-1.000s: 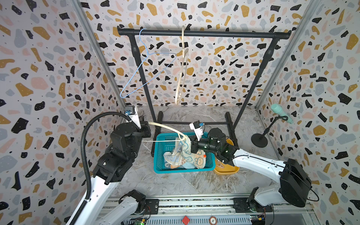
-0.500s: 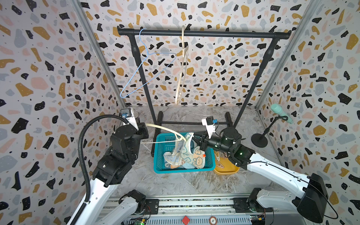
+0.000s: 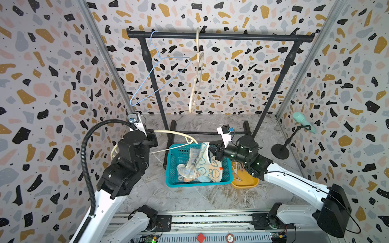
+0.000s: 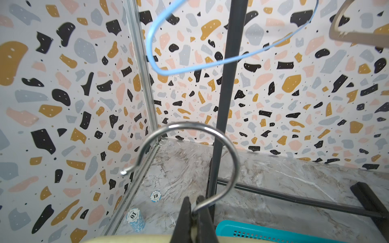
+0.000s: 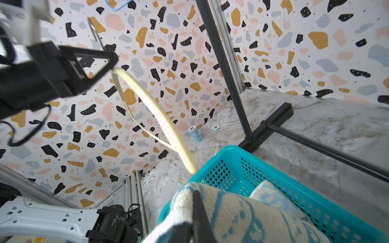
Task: Remove the clothespins securing towels to the hanger
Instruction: Place the towel in the basket.
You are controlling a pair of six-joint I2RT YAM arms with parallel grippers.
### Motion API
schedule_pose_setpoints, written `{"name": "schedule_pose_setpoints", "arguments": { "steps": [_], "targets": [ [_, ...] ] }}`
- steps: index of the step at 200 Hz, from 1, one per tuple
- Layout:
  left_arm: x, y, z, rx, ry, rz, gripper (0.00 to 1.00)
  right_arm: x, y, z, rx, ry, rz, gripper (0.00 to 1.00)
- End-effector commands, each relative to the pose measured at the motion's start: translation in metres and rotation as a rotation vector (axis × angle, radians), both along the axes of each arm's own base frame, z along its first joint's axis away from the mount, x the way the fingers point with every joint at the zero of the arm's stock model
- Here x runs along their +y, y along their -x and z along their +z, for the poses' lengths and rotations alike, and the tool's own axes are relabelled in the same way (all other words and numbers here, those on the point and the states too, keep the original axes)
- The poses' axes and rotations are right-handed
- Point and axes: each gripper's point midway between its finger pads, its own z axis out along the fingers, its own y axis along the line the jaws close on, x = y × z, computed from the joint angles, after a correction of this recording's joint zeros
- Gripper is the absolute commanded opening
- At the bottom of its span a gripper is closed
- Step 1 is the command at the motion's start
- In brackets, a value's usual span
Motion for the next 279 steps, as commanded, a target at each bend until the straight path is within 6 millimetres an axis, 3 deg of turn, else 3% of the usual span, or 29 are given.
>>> {"name": "schedule_pose_setpoints", "arguments": {
  "steps": [1,40,99,133,157,184,209,238,279],
  "targets": [
    [0.011,0.019,0.042,-0.111,0.029,0.007,0.00,0.017,0.004,0.015,-0.029,-0.038,0.051,0.00],
    [0.004,0.031,0.057,-0.147,0.052,-0.072,0.00,0.051,0.009,-0.010,0.012,-0.020,0.113,0.00],
    [-0.005,0.033,0.058,-0.163,0.066,-0.133,0.00,0.099,0.032,-0.068,0.068,0.073,0.167,0.00],
    [-0.008,0.033,0.058,-0.165,0.070,-0.153,0.00,0.110,0.034,-0.096,0.109,0.117,0.171,0.00],
    [-0.009,0.033,0.056,-0.162,0.070,-0.156,0.00,0.107,0.027,-0.107,0.117,0.155,0.128,0.03],
    [-0.009,0.032,0.052,-0.155,0.062,-0.156,0.00,0.102,0.023,-0.102,0.090,0.171,0.096,0.22],
    [-0.012,0.031,0.050,-0.149,0.058,-0.166,0.00,0.095,0.018,-0.093,0.065,0.181,0.062,0.35],
    [-0.015,0.030,0.049,-0.148,0.050,-0.184,0.00,0.080,0.012,-0.079,0.056,0.173,0.019,0.40],
    [-0.022,0.026,0.043,-0.128,0.036,-0.216,0.00,0.050,0.009,-0.044,0.023,0.104,-0.011,0.46]
  ]
}}
